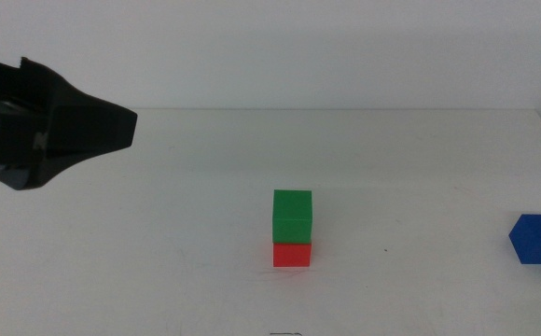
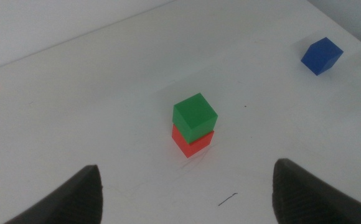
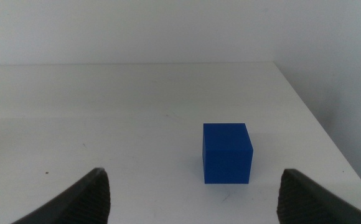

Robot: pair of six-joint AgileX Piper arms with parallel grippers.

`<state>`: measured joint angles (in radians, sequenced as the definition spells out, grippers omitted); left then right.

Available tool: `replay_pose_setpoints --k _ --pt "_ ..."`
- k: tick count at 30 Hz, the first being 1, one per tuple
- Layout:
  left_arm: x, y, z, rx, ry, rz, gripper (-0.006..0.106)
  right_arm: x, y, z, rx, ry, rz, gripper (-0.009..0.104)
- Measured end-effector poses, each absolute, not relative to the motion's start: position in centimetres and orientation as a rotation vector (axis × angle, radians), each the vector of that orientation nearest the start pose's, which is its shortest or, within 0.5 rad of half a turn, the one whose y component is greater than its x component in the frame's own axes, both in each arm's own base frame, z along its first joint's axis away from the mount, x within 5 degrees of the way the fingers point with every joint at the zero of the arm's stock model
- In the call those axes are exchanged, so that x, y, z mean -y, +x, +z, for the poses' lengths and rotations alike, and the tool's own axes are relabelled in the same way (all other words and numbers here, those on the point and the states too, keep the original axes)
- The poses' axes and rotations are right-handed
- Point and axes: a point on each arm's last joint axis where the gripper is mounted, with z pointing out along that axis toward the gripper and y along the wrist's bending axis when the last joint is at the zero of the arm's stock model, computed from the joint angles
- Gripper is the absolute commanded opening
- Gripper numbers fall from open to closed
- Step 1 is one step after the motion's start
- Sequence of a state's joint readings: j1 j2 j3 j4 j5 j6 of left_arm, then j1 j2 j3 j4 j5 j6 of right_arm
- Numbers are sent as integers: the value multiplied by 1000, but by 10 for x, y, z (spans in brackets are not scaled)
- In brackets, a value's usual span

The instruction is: Stack red cubes first, then green, then blue cubes in a specific spot.

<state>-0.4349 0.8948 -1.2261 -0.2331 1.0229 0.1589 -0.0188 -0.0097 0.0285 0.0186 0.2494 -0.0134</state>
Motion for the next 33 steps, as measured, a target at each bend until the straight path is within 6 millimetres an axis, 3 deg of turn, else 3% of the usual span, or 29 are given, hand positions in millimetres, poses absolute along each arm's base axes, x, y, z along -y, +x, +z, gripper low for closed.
replay_pose_setpoints --k 3,9,20,27,33 --pt "78 126 440 -2093 620 -444 94 1 54 188 -1761 17 -6 73" --pt "78 126 440 -2093 620 -444 94 1 52 248 -1754 5 -23 73" --pt "78 126 440 -2093 620 -444 94 3 94 348 -1925 -5 -51 73" --pt "78 126 440 -2093 620 -444 94 0 120 381 -2211 12 16 73" --pt "78 126 440 -2093 620 -444 94 -4 147 384 -2403 43 99 73"
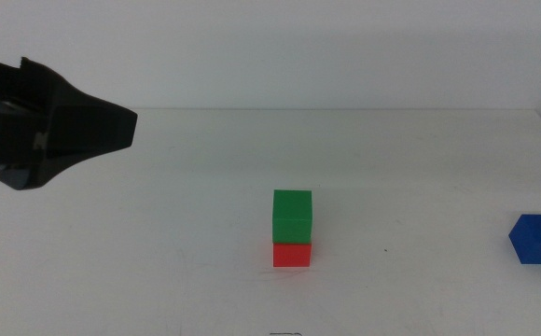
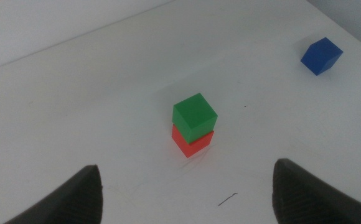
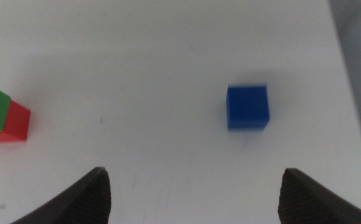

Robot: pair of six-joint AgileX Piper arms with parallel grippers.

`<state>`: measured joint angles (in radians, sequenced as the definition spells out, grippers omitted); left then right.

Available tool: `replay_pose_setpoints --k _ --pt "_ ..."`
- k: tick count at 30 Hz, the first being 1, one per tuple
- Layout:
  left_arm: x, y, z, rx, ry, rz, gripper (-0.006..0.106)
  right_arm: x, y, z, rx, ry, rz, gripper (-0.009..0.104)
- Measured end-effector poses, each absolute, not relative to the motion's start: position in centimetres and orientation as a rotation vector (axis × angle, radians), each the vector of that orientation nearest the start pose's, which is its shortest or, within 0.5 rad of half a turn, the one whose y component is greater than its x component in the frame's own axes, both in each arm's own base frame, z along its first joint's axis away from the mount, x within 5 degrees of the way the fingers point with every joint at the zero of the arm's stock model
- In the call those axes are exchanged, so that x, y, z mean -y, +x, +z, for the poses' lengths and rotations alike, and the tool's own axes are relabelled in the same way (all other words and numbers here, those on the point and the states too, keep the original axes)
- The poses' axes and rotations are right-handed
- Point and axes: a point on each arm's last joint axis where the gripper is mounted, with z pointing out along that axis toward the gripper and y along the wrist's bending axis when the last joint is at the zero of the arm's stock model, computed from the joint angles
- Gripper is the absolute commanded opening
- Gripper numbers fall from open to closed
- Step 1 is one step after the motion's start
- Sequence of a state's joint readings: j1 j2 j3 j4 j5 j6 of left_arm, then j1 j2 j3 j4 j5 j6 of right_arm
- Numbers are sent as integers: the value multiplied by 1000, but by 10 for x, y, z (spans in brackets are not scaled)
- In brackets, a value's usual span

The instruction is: Stack red cubes first, then green, then blue cubes in a specific spot.

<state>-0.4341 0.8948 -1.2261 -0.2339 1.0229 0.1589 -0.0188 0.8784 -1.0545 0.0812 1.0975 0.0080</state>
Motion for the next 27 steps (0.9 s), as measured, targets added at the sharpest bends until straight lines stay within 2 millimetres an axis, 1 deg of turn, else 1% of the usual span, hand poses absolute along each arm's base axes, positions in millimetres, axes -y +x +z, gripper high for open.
replay_pose_setpoints --k 5,8,15,20,27 --pt "78 126 440 -2093 620 -444 94 -5 166 368 -2564 154 148 73" --pt "78 126 440 -2093 620 -444 94 -5 180 357 -2630 196 160 73" --pt "78 126 440 -2093 620 -444 94 -2 211 333 -2731 193 119 74" --pt "78 126 440 -2093 620 -444 94 2 249 316 -2796 181 70 76" --pt "78 126 440 -2093 620 -444 94 3 308 315 -2845 110 57 78"
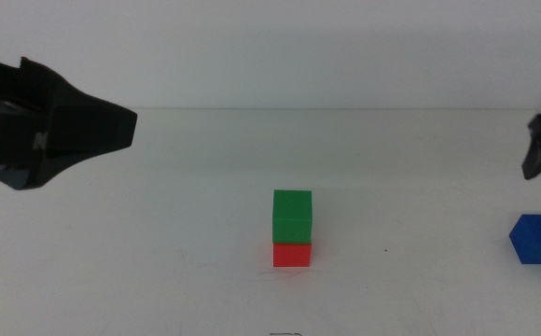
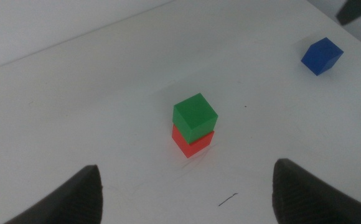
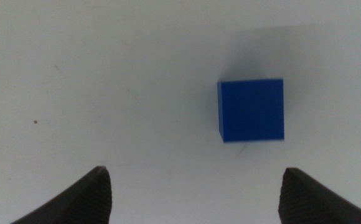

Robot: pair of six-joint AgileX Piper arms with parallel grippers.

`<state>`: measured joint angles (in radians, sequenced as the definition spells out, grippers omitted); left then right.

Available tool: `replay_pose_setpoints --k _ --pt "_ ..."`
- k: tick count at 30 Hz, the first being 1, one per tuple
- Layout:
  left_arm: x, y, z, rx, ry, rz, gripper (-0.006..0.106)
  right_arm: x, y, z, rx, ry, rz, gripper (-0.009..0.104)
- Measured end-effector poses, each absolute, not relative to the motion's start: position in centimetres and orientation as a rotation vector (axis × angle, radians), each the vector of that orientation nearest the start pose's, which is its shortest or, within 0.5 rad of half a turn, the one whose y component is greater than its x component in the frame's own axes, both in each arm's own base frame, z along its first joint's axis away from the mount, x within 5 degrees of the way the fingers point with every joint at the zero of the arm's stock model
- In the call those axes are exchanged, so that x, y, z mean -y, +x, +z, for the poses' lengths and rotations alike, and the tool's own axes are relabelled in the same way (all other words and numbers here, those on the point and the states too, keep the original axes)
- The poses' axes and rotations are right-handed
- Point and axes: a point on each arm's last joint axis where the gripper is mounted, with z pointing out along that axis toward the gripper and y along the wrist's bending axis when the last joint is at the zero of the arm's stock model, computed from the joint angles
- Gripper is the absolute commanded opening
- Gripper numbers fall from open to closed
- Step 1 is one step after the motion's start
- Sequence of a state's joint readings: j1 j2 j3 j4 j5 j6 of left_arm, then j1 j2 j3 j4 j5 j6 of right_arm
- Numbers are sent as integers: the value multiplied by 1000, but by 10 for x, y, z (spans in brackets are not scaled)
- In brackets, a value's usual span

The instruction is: Stack red cubes first, then green, then blue cubes in a specific spot.

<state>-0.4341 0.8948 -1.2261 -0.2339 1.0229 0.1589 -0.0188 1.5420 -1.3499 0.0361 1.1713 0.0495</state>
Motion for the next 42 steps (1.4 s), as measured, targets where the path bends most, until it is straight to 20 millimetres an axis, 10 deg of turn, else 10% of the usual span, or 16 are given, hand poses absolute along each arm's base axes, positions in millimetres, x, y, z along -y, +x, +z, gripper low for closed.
replay_pose_setpoints --k 13,23,42 --pt "78 126 440 -2093 620 -443 94 12 373 267 -2994 12 -51 78" --pt "78 126 440 -2093 620 -443 94 48 374 252 -3030 195 -10 78" --pt "79 127 439 -2094 620 -443 94 50 374 230 -3095 236 33 78"
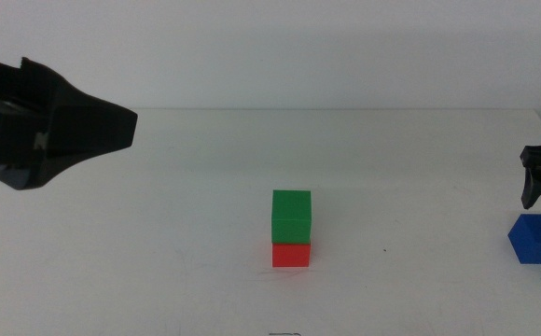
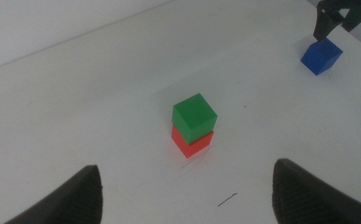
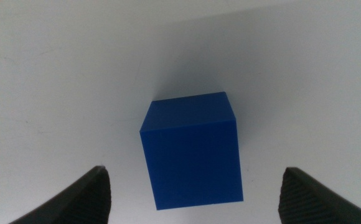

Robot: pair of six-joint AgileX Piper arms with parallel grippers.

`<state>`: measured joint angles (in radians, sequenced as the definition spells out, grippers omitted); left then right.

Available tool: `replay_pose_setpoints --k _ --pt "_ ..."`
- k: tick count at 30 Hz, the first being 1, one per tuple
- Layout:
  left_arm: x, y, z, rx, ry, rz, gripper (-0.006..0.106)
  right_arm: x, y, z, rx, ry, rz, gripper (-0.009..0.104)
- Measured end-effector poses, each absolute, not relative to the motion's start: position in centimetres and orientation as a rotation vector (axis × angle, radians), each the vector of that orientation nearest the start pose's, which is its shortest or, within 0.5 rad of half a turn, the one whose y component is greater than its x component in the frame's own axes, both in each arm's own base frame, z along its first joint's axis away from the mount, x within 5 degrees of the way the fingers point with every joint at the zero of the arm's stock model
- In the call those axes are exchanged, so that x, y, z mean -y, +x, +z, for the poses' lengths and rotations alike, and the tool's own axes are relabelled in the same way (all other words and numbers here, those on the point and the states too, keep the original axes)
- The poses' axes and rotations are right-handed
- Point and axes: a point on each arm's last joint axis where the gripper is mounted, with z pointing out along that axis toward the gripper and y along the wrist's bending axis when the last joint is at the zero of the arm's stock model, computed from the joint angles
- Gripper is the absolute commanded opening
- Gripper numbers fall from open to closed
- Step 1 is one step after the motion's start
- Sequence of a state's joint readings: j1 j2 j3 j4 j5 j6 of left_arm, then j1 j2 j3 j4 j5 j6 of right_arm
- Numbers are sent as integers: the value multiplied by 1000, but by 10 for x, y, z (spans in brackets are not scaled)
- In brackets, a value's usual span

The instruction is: Stack red cubes first, then green, then blue cubes in a specific spot.

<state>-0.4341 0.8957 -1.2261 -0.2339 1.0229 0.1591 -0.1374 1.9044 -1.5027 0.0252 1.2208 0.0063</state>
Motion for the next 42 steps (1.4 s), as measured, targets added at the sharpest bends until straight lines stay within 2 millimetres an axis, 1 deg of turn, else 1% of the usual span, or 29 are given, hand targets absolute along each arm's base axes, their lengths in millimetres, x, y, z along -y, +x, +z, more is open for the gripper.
replay_pose_setpoints --k 7,24,30,36,38,39,40,42 --pt "79 127 439 -2094 620 -443 94 49 375 227 -3101 251 42 78" --pt "79 127 439 -2094 620 -443 94 50 383 194 -3183 270 50 78" --pt "79 127 439 -2094 620 -443 94 50 384 187 -3199 273 52 78" --pt "79 127 439 -2094 620 -443 94 51 386 174 -3232 276 55 76" --pt "79 127 439 -2094 620 -443 94 51 387 171 -3238 277 56 74" --pt "79 127 439 -2094 620 -443 94 51 387 170 -3240 277 56 71" --pt "79 127 439 -2094 620 -443 94 51 387 169 -3241 282 53 55" --pt "79 127 439 -2094 620 -443 94 51 387 169 -3241 283 50 43"
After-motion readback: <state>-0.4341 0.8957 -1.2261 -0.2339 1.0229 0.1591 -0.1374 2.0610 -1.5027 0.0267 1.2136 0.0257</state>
